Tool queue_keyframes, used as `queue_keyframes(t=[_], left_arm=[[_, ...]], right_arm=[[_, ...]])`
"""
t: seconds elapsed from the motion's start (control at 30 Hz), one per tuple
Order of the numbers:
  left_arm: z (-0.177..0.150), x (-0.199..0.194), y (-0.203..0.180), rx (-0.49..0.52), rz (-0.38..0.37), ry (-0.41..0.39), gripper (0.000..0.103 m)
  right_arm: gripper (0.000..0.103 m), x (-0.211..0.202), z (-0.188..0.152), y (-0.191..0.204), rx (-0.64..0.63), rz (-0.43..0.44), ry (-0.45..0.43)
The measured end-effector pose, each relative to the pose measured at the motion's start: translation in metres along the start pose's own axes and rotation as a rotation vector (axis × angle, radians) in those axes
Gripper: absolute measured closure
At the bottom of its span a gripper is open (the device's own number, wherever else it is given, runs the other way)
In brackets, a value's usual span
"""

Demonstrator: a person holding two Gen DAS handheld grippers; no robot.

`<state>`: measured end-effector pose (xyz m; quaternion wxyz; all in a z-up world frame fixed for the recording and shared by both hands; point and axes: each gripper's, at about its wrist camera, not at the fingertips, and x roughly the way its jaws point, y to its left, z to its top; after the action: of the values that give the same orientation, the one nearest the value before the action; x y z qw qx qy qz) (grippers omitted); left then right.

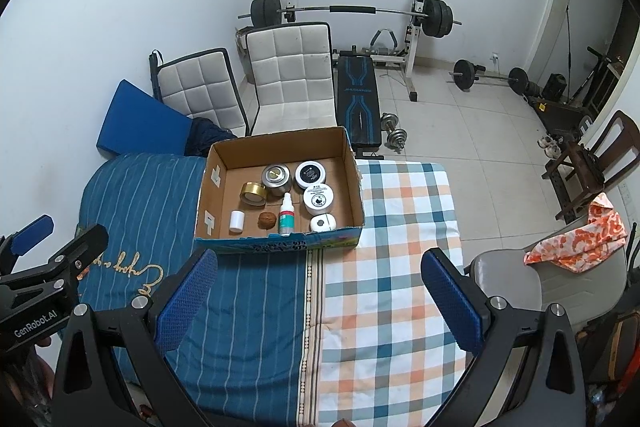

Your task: Organize rigid objects

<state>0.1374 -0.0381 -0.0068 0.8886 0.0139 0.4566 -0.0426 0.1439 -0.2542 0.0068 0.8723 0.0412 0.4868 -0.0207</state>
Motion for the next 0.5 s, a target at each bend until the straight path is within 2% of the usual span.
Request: queue_keyframes(t=[0.5], left_arm=[[-0.0042,0.0031,-0.0017,-0.003,-0.005,0.001,0.0]], right_arm=[[0.0,-0.0003,-0.0005,0.0001,-0.003,0.002,0.002]])
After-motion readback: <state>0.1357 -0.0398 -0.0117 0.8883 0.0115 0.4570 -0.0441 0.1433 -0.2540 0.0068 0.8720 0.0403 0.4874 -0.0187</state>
